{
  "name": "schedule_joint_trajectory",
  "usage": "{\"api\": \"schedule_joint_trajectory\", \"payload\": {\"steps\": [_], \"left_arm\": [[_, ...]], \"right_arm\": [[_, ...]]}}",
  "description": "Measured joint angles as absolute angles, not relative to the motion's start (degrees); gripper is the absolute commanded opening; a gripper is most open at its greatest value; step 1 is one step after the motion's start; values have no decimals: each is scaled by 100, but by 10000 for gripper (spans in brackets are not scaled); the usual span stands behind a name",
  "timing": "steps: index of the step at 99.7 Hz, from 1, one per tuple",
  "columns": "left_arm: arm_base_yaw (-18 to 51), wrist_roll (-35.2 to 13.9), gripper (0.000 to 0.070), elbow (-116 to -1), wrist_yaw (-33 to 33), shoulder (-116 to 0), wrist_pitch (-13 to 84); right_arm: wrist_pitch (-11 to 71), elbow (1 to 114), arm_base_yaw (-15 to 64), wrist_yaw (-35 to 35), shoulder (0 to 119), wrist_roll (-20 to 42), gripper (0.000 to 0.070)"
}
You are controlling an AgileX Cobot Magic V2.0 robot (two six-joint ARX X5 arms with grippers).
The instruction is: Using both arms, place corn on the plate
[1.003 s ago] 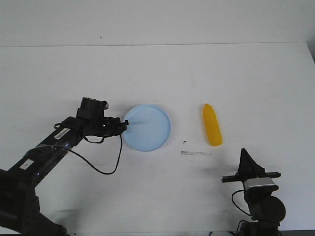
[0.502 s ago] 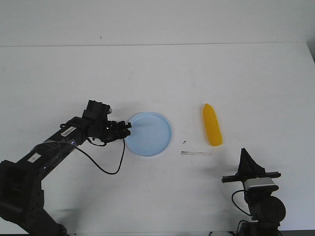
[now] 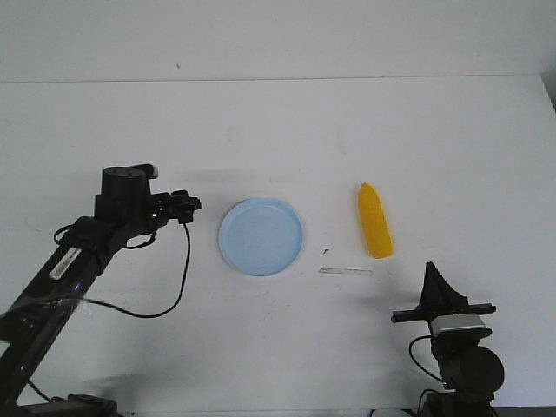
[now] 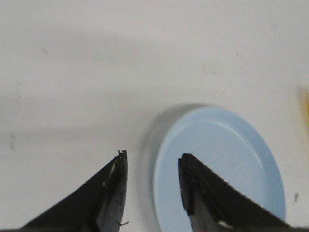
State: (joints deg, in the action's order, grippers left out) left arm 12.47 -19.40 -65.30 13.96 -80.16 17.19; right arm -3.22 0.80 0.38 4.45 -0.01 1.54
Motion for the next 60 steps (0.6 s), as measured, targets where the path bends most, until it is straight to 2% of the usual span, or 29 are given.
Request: {"api": "schedule_joint_trajectory", "payload": {"steps": [5, 12, 37, 50, 60], "left_arm": [[1199, -1763, 138, -6307, 1155, -7710, 1417], [1111, -1468, 0, -5898, 897, -7244, 884], [580, -386, 1, -4084, 576, -5658, -976], [231, -211, 1, -3203, 99, -4788, -1118], [36, -180, 1, -2672, 12, -4021, -1109]], "right_arm": [[-322, 80, 38, 445, -1, 154, 9], [-322, 80, 38, 445, -1, 156, 9], [-322, 80, 38, 445, -1, 154, 9], [-322, 80, 38, 445, -1, 154, 9], [-322, 80, 38, 445, -1, 154, 9]]}}
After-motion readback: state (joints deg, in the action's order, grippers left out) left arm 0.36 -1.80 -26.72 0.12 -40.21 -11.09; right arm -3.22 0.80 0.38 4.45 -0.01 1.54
